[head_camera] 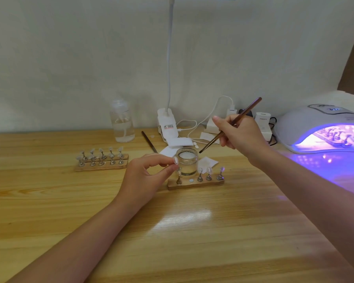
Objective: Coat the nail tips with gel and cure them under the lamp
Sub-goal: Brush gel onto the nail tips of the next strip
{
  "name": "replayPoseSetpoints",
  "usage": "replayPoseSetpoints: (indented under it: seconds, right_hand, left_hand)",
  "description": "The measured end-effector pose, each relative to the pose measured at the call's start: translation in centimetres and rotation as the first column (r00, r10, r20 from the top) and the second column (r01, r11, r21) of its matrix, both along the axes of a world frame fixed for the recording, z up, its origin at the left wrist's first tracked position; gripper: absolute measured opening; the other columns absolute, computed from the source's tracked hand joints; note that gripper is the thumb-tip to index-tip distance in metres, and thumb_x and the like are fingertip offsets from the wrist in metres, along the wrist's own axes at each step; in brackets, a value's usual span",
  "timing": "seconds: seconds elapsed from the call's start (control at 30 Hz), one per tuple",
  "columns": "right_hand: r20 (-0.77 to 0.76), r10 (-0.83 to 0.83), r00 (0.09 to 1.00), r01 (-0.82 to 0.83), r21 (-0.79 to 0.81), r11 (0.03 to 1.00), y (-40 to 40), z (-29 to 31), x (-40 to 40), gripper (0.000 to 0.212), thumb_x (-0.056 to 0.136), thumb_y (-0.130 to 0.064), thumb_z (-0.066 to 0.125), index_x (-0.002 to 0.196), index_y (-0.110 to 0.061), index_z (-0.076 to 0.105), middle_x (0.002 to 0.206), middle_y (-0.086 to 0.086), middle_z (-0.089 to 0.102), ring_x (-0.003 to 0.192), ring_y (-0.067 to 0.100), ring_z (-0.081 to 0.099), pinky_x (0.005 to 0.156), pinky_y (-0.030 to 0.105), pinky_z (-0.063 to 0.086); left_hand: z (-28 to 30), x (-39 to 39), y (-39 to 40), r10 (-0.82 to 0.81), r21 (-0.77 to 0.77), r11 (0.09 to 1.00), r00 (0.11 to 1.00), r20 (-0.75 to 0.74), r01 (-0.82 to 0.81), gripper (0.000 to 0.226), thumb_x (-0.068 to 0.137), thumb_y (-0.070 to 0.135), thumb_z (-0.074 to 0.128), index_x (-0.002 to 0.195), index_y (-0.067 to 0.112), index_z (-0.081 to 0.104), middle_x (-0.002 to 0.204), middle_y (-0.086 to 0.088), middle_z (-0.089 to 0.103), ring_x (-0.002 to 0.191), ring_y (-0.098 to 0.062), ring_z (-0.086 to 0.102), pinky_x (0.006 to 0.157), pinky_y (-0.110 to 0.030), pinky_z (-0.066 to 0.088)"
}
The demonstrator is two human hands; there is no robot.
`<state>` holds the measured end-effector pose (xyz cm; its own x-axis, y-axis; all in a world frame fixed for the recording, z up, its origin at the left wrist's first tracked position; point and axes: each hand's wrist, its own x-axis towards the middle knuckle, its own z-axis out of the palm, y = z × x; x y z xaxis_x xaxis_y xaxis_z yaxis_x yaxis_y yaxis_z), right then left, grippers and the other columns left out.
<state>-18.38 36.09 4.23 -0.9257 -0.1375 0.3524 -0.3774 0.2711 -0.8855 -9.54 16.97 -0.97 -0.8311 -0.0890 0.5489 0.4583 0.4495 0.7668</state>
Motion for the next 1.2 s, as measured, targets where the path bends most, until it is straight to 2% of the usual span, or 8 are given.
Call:
replayPoseSetpoints:
  seconds: [0.1,0.33,0.47,0.57,0.73,0.93,1.07,1.2]
  right_hand:
    - [-0.036,-0.023,0.999,0.021,-0.058,0.998,0.1,0.1,0.4,0.033,0.091,-0.032,0.056,0.064,-0.015,0.052,0.04,-0.004,0.054,0.033,0.003,0.041,0.04,0.012,0.036]
    - [-0.332,0.029,0.943,-0.087,-0.162,0.983,-1.6,-1.3,4.1,0.02,0.084,-0.037,0.053,0.08,-0.021,0.065,0.056,-0.005,0.064,0.045,0.004,0.055,0.05,0.015,0.046]
    - [-0.421,0.073,0.904,-0.127,-0.1,0.987,-2.1,-2.6,5.6,0.011,0.083,-0.029,0.057,0.08,-0.025,0.066,0.068,-0.009,0.066,0.06,0.0,0.06,0.056,0.012,0.045]
    - [-0.446,0.055,0.893,-0.09,-0.058,0.994,-2.1,-3.2,5.8,0.017,0.085,-0.033,0.057,0.072,-0.026,0.066,0.064,-0.01,0.065,0.059,0.004,0.059,0.057,0.017,0.045]
    - [-0.429,0.072,0.901,-0.116,-0.078,0.99,-2.4,-3.8,5.8,0.027,0.088,-0.036,0.055,0.068,-0.022,0.065,0.062,-0.007,0.065,0.063,0.001,0.062,0.065,0.013,0.045]
    - [-0.559,0.045,0.828,-0.055,0.0,0.999,-2.7,-4.2,5.7,0.034,0.09,-0.028,0.046,0.067,-0.014,0.068,0.062,-0.008,0.064,0.069,-0.004,0.059,0.071,0.006,0.039]
    - [-0.57,0.034,0.821,-0.04,0.003,0.999,-2.7,-4.7,5.5,0.035,0.089,-0.029,0.047,0.066,-0.013,0.068,0.062,-0.008,0.064,0.071,-0.006,0.059,0.075,0.01,0.041]
    - [-0.584,0.041,0.81,-0.043,0.011,0.999,-2.8,-4.7,5.6,0.029,0.089,-0.026,0.048,0.068,-0.018,0.067,0.064,-0.011,0.063,0.072,-0.013,0.057,0.074,0.004,0.038]
  left_hand:
    - [0.0,0.0,0.0,0.005,0.005,1.0,1.0,-0.003,-0.005,0.013,0.071,0.015,0.071,0.079,0.025,0.07,0.08,0.006,0.07,0.081,-0.015,0.064,0.082,-0.029,0.05]
    - [0.1,0.1,0.0,0.01,-0.009,1.0,1.0,-0.014,-0.01,0.02,0.073,0.007,0.071,0.08,0.025,0.07,0.079,0.007,0.069,0.08,-0.012,0.063,0.082,-0.028,0.049]
    - [0.0,0.0,0.0,0.031,-0.016,0.999,0.999,-0.019,-0.031,0.026,0.074,0.005,0.072,0.078,0.03,0.068,0.079,0.006,0.069,0.081,-0.015,0.062,0.082,-0.027,0.048]
    - [0.0,-0.1,0.0,0.027,-0.022,0.999,1.0,-0.013,-0.028,0.027,0.074,0.004,0.072,0.077,0.031,0.068,0.079,0.004,0.068,0.082,-0.016,0.062,0.081,-0.022,0.047]
    - [0.0,-0.1,0.0,0.026,-0.033,0.999,1.0,0.015,-0.025,0.022,0.074,0.005,0.072,0.08,0.027,0.07,0.08,0.004,0.068,0.085,-0.017,0.061,0.082,-0.021,0.045]
    - [0.1,0.0,0.1,0.014,-0.034,0.999,0.999,0.046,-0.012,0.016,0.075,0.006,0.072,0.084,0.019,0.072,0.081,0.003,0.068,0.087,-0.017,0.06,0.084,-0.02,0.043]
    - [0.2,0.0,0.1,0.018,-0.029,0.999,0.999,0.044,-0.016,0.021,0.075,0.007,0.072,0.08,0.027,0.07,0.08,0.006,0.067,0.088,-0.014,0.06,0.084,-0.017,0.042]
    - [0.2,0.1,0.1,0.024,-0.034,0.999,0.999,0.046,-0.023,0.022,0.075,0.007,0.072,0.079,0.029,0.069,0.079,0.007,0.066,0.087,-0.012,0.06,0.084,-0.014,0.041]
